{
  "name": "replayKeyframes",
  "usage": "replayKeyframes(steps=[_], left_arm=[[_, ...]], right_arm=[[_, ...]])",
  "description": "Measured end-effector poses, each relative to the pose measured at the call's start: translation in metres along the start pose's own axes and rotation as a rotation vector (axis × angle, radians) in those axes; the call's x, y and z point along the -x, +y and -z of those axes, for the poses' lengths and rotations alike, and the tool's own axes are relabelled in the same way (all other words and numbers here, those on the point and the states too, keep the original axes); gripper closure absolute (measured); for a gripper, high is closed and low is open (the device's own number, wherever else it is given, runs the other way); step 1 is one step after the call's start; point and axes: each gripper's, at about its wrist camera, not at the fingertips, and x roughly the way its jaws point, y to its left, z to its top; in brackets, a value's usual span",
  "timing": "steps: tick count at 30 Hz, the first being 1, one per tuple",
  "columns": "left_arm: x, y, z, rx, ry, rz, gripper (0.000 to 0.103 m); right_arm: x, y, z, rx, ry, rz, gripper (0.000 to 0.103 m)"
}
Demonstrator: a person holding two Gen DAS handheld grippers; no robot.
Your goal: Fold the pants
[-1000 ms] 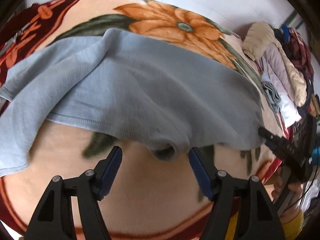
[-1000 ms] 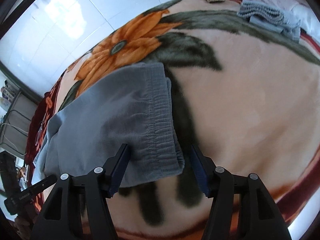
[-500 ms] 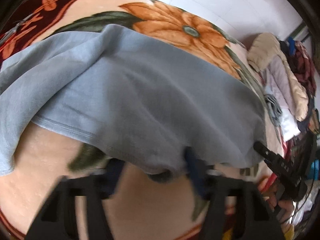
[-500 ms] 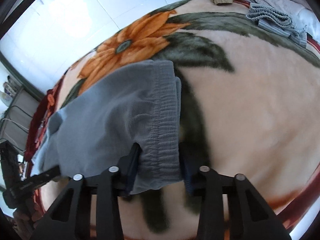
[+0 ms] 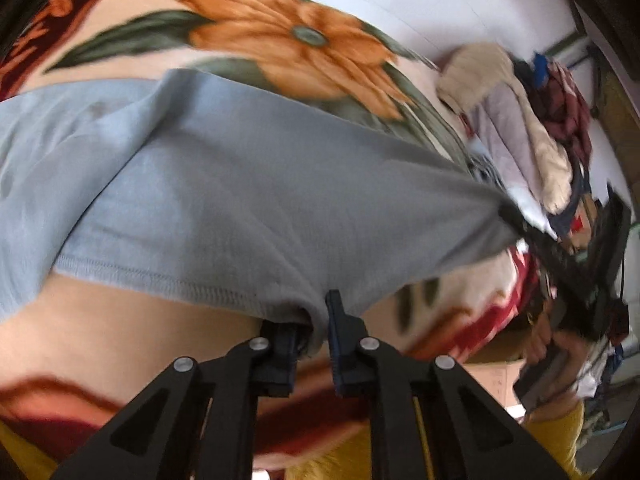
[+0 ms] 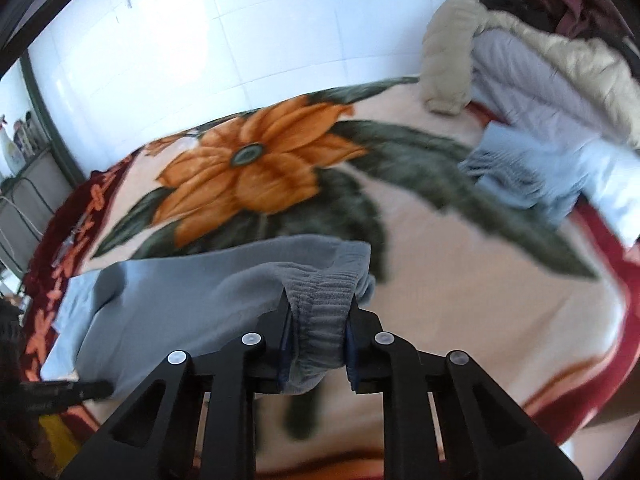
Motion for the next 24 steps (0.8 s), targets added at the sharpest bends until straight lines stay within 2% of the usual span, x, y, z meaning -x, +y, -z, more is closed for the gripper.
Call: replayKeyframes(steps=[6, 11, 13, 17, 21, 24], left_arm=[[-0.036, -0.047, 0.029, -0.1, 0.095, 0.005, 0.089], [-0.044, -0.043, 0.036, -0.087, 0.136, -0.02, 0.086], [-0.041, -0.039, 0.037, -0.084, 0.145, -0.029, 0.084], [-0.022, -0.036, 0.042, -0.138, 0.112, -0.074, 0.071], [0.008, -0.016, 0.04, -0.145, 0.037, -0.138, 0.071], [0.028, 0.007, 0.037, -0.121, -0.001, -0.192, 0.071]], right_arm=[[-0.017, -0.037, 0.021, 0.025, 0.083, 0.091, 0.082], [-0.052, -0.051, 0.052, -0.009, 0.18, 0.118, 0.079], [-0.059, -0.057, 0.061, -0.044, 0.187, 0.126, 0.071], [-0.052, -0.062, 0.062, -0.108, 0.18, 0.137, 0.065], [-0.032, -0.057, 0.057, -0.097, 0.15, 0.192, 0.065], [-0.008, -0.047, 0.055, -0.084, 0.105, 0.183, 0.063]])
